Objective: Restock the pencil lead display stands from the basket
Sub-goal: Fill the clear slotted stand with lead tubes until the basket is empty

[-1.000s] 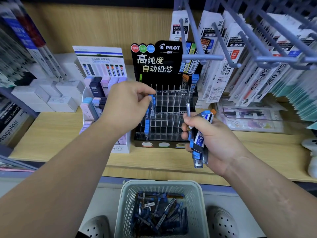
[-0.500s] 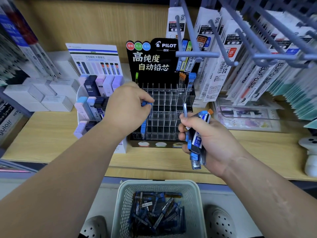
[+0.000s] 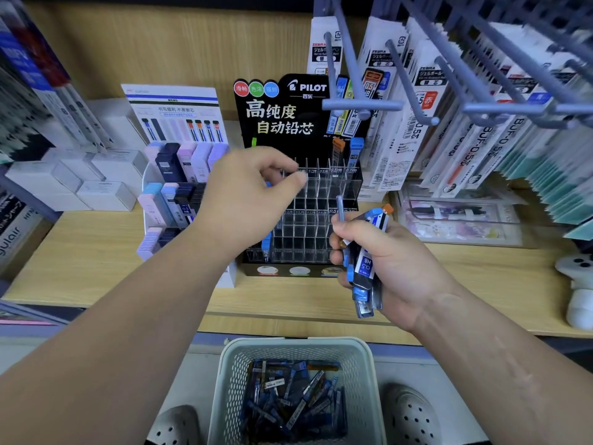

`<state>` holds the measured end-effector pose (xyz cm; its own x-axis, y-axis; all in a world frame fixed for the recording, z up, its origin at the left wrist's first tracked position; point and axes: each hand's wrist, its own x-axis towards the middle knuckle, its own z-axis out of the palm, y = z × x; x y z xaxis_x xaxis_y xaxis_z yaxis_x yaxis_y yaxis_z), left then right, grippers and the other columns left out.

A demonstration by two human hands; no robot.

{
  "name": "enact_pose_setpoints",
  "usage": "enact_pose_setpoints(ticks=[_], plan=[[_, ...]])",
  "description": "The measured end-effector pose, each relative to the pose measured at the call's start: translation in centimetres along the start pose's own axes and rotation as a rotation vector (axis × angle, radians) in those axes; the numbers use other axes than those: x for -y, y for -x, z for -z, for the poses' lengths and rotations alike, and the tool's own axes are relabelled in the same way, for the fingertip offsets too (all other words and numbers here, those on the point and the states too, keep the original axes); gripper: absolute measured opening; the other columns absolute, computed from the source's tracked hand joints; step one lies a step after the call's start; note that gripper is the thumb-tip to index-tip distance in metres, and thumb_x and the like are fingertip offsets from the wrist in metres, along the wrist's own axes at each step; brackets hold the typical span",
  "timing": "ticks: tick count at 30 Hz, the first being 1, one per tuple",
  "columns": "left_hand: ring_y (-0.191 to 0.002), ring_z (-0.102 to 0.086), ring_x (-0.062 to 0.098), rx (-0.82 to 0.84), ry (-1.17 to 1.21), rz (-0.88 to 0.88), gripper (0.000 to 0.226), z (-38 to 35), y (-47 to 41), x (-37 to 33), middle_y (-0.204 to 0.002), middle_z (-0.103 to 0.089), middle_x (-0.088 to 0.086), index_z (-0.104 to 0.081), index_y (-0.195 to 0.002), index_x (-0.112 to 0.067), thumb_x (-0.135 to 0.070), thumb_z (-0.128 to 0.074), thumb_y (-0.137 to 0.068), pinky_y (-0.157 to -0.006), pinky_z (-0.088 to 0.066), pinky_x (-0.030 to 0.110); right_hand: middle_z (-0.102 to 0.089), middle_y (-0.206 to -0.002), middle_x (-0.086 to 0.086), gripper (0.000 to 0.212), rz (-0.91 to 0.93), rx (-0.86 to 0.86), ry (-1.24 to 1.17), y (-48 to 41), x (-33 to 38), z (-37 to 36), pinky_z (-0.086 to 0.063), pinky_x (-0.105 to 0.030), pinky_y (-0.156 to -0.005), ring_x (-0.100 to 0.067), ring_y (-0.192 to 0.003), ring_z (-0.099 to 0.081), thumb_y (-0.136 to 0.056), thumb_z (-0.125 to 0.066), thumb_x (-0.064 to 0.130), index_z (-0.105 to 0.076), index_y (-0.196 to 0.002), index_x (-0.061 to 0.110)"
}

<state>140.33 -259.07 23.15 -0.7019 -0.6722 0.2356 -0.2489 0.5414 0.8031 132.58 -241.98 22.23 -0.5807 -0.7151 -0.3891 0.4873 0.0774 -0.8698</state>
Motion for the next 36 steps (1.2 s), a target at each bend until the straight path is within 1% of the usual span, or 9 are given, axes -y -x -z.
enact_pose_setpoints(ticks=[2,6,11,17,21,26,29,32,36], plan=[[-0.057,-0.055,0.001,0.136,0.247,0.147,0.012,-0.4,0.9,-1.5,-0.070,-0.069,-0.005,-0.076,-0.080,-0.025,-0.035,-0.074,-0.087,-0.058,-0.045,0.020,-0.061,-0.072,-0.002,0.007,0.011,0.003,0.029,0.1,0.0,-0.3,-0.047,-0.022,-0.050,-0.012,-0.059,-0.059,-0.093,-0.066,0.011,-0.066,-0.088,0.016],[-0.052,-0.046,0.008,0.295,0.337,0.240,0.015,-1.8,2.4,-2.1,-0.062,-0.060,0.003,-0.077,-0.079,-0.014,-0.026,-0.076,-0.086,-0.047,-0.037,0.014,-0.060,-0.070,-0.002,0.012,0.050,0.012,0.110,0.3,-0.1,-0.8,-0.047,-0.022,-0.049,-0.013,-0.060,-0.059,-0.092,-0.066,0.010,-0.066,-0.082,0.016],[-0.056,-0.049,0.012,0.215,0.501,0.370,0.014,-1.6,2.2,-1.6,-0.065,-0.062,-0.001,-0.076,-0.087,-0.007,-0.021,-0.075,-0.086,-0.049,-0.039,0.021,-0.062,-0.070,-0.002,0.018,0.024,-0.013,0.027,0.4,0.2,-0.9,-0.047,-0.023,-0.049,-0.014,-0.059,-0.059,-0.093,-0.068,0.016,-0.069,-0.076,0.022],[-0.057,-0.058,0.015,0.090,0.750,0.422,0.008,-0.8,1.7,-1.6,-0.070,-0.065,0.006,-0.073,-0.090,-0.006,-0.008,-0.065,-0.092,-0.051,-0.047,0.023,-0.068,-0.074,-0.003,0.004,0.022,-0.114,-0.030,0.2,0.6,-0.4,-0.049,-0.021,-0.049,-0.013,-0.057,-0.060,-0.093,-0.069,0.017,-0.070,-0.090,0.017],[-0.059,-0.064,0.018,0.091,0.684,0.387,0.007,-0.5,1.7,-1.4,-0.073,-0.069,0.013,-0.069,-0.084,-0.004,0.000,-0.065,-0.088,-0.054,-0.051,0.026,-0.069,-0.075,-0.003,0.001,0.044,-0.145,-0.051,-0.1,0.5,-0.2,-0.050,-0.021,-0.051,-0.011,-0.058,-0.059,-0.092,-0.070,0.017,-0.070,-0.091,0.016],[-0.056,-0.065,0.021,0.330,0.575,0.345,0.017,-0.6,2.4,-1.8,-0.074,-0.071,0.019,-0.066,-0.079,-0.004,0.014,-0.065,-0.079,-0.054,-0.053,0.029,-0.067,-0.075,-0.002,0.011,0.032,-0.133,-0.070,-0.3,0.5,0.0,-0.046,-0.025,-0.053,-0.013,-0.060,-0.056,-0.093,-0.067,0.014,-0.066,-0.083,0.015],[-0.060,-0.067,0.026,0.482,0.449,0.254,0.040,-0.7,2.6,-1.7,-0.070,-0.070,0.014,-0.067,-0.106,-0.014,0.016,-0.064,-0.080,-0.060,-0.056,0.036,-0.064,-0.074,-0.003,0.005,0.053,-0.119,-0.074,-0.3,0.4,-0.2,-0.046,-0.024,-0.048,-0.014,-0.059,-0.055,-0.093,-0.066,0.014,-0.066,-0.089,0.015],[-0.063,-0.069,0.029,0.602,0.394,0.200,0.070,-0.6,2.6,-1.4,-0.065,-0.067,0.007,-0.056,-0.134,-0.029,0.015,-0.067,-0.080,-0.067,-0.059,0.040,-0.061,-0.074,-0.005,0.002,0.070,-0.098,-0.062,-0.1,0.4,-0.3,-0.047,-0.024,-0.046,-0.015,-0.057,-0.055,-0.093,-0.066,0.012,-0.066,-0.094,0.013],[-0.060,-0.069,0.030,0.586,0.363,0.181,0.049,-0.7,2.8,-1.5,-0.069,-0.070,0.011,-0.060,-0.124,-0.033,0.001,-0.064,-0.090,-0.061,-0.056,0.036,-0.065,-0.071,-0.009,0.002,0.064,-0.055,-0.028,-0.1,0.3,-0.4,-0.050,-0.027,-0.049,-0.019,-0.056,-0.062,-0.092,-0.066,0.011,-0.067,-0.093,0.012]])
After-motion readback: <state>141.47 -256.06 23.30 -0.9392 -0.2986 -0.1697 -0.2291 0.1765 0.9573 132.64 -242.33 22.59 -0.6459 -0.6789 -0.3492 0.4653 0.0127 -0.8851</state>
